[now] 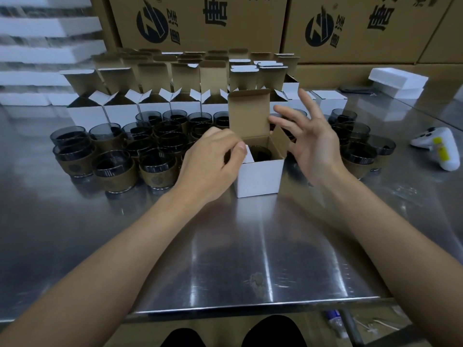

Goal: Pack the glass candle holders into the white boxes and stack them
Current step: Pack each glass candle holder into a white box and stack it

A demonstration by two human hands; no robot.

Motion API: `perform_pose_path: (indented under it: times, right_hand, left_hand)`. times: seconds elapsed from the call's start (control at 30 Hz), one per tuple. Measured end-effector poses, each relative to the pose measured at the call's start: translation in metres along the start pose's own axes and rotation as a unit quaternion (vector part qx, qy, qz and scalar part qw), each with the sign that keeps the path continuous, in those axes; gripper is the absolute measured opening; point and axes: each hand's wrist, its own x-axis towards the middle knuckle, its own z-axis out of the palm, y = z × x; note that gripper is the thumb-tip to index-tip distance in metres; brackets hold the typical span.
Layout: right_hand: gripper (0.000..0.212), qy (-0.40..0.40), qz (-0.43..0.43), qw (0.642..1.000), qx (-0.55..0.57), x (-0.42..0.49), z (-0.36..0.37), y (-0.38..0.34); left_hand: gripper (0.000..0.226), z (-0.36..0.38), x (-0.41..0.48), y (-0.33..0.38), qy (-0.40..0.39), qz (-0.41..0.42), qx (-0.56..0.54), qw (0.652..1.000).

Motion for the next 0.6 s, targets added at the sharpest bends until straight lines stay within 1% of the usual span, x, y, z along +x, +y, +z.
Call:
perform_pose_path:
  times: [0.1, 0.17, 0.23, 0.3, 0.4, 0.43, 0.47, 0.53, 0.6]
  right_hand:
    - [0.072, -0.008, -0.003, 0.999, -0.038, 0.0, -0.001, 0.002]
    - [0.081, -0.039, -0.026, 0.991, -0.126, -0.001, 0.0, 0.005]
    - [0.086, -0.073, -0.044, 0.974, -0.208, -0.004, 0.003, 0.009]
    - [0.089, -0.075, -0.055, 0.968, -0.234, -0.005, 0.004, 0.013]
    - [0.095, -0.067, -0.048, 0.968, -0.237, -0.003, 0.003, 0.014]
    - [0.095, -0.072, -0.042, 0.967, -0.241, -0.003, 0.002, 0.014]
    - [0.095, -0.079, -0.039, 0.965, -0.247, -0.003, 0.002, 0.014]
    - [0.093, -0.086, -0.042, 0.961, -0.258, -0.002, 0.001, 0.013]
    - [0.083, -0.091, -0.047, 0.961, -0.255, -0.002, 0.002, 0.012]
  left_hand:
    - [0.037, 0.001, 0.001, -0.002, 0.005, -0.012, -0.005, 1.0]
    - [0.033, 0.002, 0.001, -0.002, 0.006, -0.016, -0.008, 1.0]
    - [0.025, 0.002, 0.002, -0.003, 0.009, -0.014, -0.015, 1.0]
    - [0.017, 0.0, 0.002, -0.005, 0.012, -0.007, -0.03, 0.999]
    - [0.009, -0.001, 0.002, -0.005, 0.015, -0.022, -0.082, 0.996]
    - [0.014, -0.001, 0.002, -0.005, 0.021, -0.035, -0.094, 0.995]
    - [0.026, 0.0, 0.003, -0.005, 0.031, -0.051, -0.101, 0.993]
    - [0.056, 0.0, 0.003, -0.006, 0.051, -0.084, -0.109, 0.989]
    - [0.082, 0.0, 0.003, -0.007, 0.051, -0.09, -0.131, 0.986]
